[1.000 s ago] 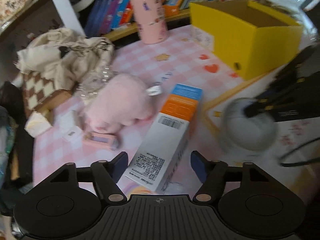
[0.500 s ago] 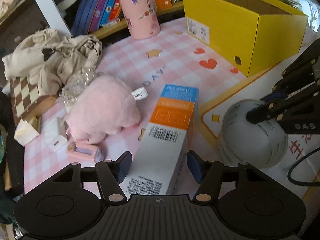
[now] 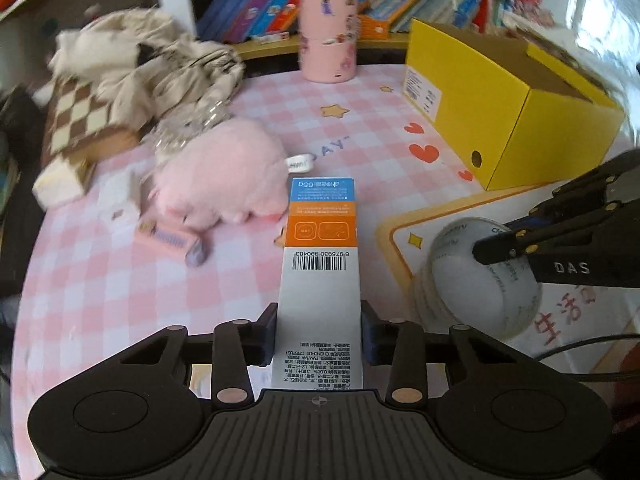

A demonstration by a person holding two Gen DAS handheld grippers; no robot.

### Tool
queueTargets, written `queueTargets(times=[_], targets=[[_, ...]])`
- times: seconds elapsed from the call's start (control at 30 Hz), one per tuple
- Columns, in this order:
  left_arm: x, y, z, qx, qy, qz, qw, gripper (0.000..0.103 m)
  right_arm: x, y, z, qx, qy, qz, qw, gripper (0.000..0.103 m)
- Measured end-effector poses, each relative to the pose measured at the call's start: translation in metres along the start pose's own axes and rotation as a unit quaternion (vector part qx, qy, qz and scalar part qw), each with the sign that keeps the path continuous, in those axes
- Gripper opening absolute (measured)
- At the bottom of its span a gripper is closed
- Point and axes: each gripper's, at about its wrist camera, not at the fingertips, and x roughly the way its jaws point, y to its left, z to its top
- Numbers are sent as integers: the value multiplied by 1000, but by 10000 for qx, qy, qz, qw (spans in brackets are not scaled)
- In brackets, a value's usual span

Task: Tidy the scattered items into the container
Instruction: 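Grasp the usmile box with the left gripper while the right gripper holds the tape, then carry the usmile box and tape roll with both grippers toward the yellow box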

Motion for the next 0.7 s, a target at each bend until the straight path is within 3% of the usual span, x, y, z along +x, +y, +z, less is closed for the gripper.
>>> queueTargets(times=[0.17,0.37,0.7], targets=[[-22,6,-11,-360,-148,-12,9992,38,-6,9,-3,10,-99,31,9999,7],[-39,17,-24,-491,-259,109,9984,38,-12,23,-6,89,-203,58,9997,7],[-68,34,-51,-646,-490,4,9967,38,-30,57,-18,73,-415,-41,9991,8]])
